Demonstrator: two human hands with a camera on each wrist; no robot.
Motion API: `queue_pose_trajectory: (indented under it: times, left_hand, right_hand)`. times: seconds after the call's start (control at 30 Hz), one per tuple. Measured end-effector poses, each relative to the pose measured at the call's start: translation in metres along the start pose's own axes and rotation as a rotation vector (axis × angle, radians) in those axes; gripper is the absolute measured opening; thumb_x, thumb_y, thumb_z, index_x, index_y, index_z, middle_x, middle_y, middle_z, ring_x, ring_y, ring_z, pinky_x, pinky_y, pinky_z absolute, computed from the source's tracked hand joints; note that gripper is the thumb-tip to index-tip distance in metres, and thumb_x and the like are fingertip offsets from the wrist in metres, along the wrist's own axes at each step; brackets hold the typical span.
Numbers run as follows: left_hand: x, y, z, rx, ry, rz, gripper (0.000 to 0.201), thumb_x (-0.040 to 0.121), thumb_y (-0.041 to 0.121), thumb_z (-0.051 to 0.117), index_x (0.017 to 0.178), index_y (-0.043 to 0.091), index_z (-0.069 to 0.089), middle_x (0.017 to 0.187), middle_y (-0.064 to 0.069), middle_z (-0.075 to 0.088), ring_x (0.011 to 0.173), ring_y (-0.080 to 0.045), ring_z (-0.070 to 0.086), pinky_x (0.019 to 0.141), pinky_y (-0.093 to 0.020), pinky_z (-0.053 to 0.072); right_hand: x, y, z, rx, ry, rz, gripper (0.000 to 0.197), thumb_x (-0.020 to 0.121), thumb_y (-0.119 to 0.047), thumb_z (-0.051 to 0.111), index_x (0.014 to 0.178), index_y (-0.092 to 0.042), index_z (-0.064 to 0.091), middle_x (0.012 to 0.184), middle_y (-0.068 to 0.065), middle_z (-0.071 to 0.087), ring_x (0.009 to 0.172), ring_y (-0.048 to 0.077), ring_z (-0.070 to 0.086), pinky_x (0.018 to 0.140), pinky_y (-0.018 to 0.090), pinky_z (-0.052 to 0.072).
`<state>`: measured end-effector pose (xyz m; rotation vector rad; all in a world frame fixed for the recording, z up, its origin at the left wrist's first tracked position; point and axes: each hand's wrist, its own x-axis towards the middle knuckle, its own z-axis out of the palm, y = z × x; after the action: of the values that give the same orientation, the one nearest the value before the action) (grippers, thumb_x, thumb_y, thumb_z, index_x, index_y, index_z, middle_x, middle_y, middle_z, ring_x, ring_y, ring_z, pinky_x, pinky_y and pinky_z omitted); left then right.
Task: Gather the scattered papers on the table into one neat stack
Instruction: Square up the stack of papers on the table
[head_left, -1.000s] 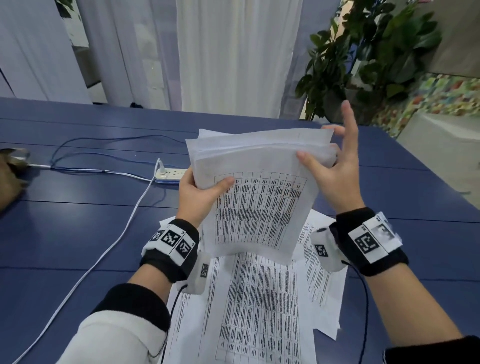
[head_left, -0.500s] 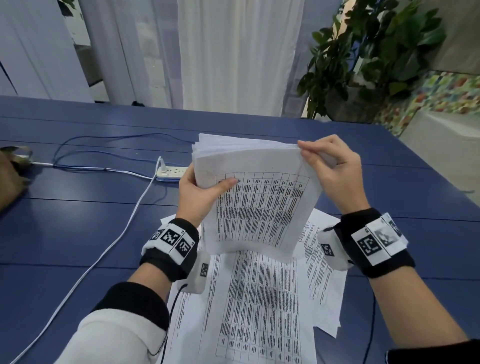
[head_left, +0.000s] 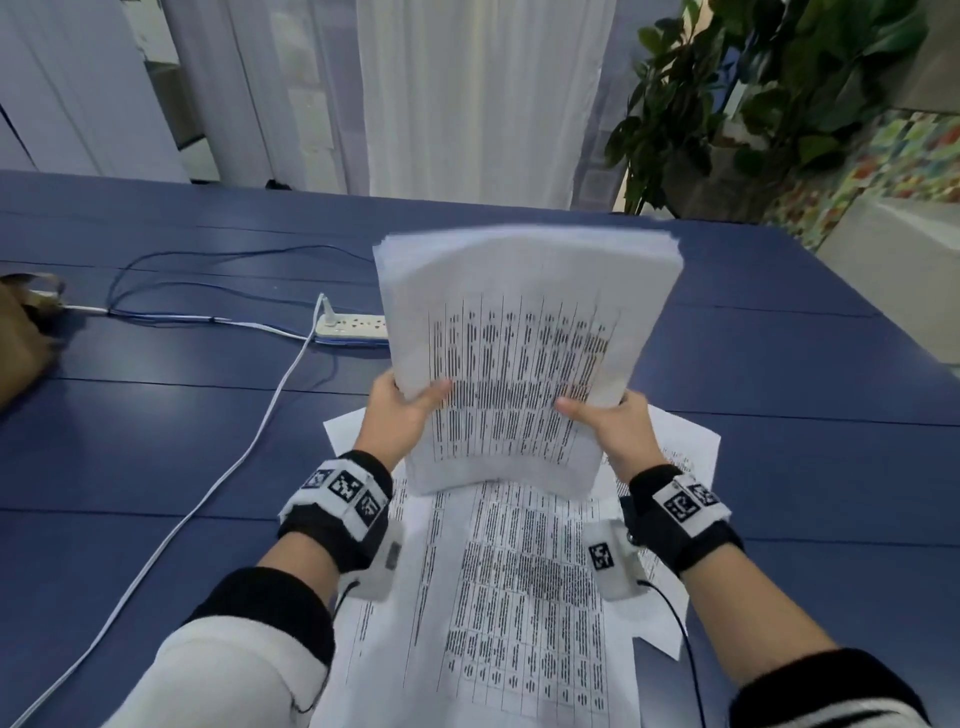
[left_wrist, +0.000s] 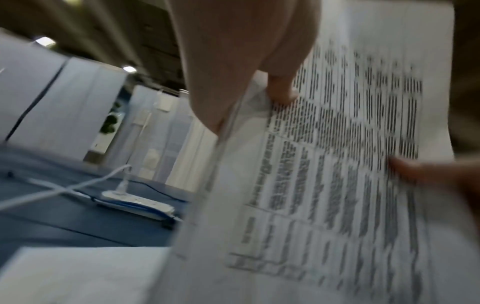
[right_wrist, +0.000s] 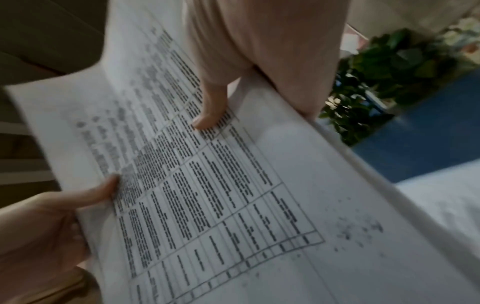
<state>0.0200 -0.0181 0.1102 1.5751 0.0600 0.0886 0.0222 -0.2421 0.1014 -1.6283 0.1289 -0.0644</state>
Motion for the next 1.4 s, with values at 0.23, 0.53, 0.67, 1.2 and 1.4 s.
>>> queue_pose_trajectory:
  times: [0.23, 0.53, 0.67, 1.2, 1.4]
  left_hand:
    - [-0.001, 0.004, -0.003, -0.138, 0.093, 0.126, 0.032, 0.079, 0.001, 0.066, 0.104, 0.018, 0.054, 0.094, 0.008, 0.064, 0.075, 0.009, 0.065, 0.068, -0.009, 0.051]
    - [-0.013, -0.049, 0.011, -0.117, 0.167, -0.065, 0.021, 0.083, 0.01, 0.064, 0.091, 0.028, 0.057, 0.089, 0.011, 0.064, 0.075, 0.008, 0.063, 0.07, -0.012, 0.047]
    - [-0.009, -0.042, 0.009, -0.118, 0.175, -0.019, 0.02, 0.087, 0.01, 0.06, 0.093, 0.028, 0.056, 0.093, 0.012, 0.064, 0.084, 0.005, 0.06, 0.071, -0.008, 0.048]
    - [-0.049, -0.098, -0.019, 0.602, -0.155, -0.432, 0.054, 0.09, 0.022, 0.058, 0.137, 0.005, 0.037, 0.137, -0.008, 0.047, 0.124, -0.027, 0.047, 0.103, -0.034, 0.038]
    - [-0.067, -0.112, -0.008, 0.961, -0.164, -0.511, 0.056, 0.089, 0.031, 0.057, 0.133, 0.002, 0.036, 0.138, -0.014, 0.022, 0.127, -0.031, 0.026, 0.105, -0.039, 0.033]
  right_hand:
    - [0.0, -0.004, -0.009, -0.006, -0.03, -0.064, 0.039, 0.062, -0.01, 0.079, 0.095, -0.019, 0.062, 0.094, -0.003, 0.07, 0.087, 0.01, 0.069, 0.079, 0.026, 0.056]
    - [-0.008, 0.054, 0.013, 0.055, 0.11, 0.118, 0.029, 0.076, -0.011, 0.072, 0.101, -0.008, 0.056, 0.092, 0.005, 0.063, 0.084, 0.018, 0.062, 0.062, 0.016, 0.052]
    - [-0.013, 0.05, 0.012, 0.041, 0.119, 0.075, 0.022, 0.08, -0.012, 0.069, 0.095, -0.018, 0.055, 0.09, -0.001, 0.062, 0.084, 0.013, 0.061, 0.068, 0.018, 0.052]
    - [-0.064, 0.087, -0.021, -0.727, -0.545, 0.554, 0.029, 0.081, -0.027, 0.068, 0.101, -0.009, 0.056, 0.099, 0.003, 0.058, 0.079, 0.014, 0.057, 0.065, 0.024, 0.043]
    - [-0.081, 0.109, -0.042, -0.955, -0.026, 0.505, 0.049, 0.082, -0.041, 0.062, 0.12, -0.013, 0.05, 0.133, 0.012, 0.026, 0.126, 0.032, 0.033, 0.106, 0.047, 0.034]
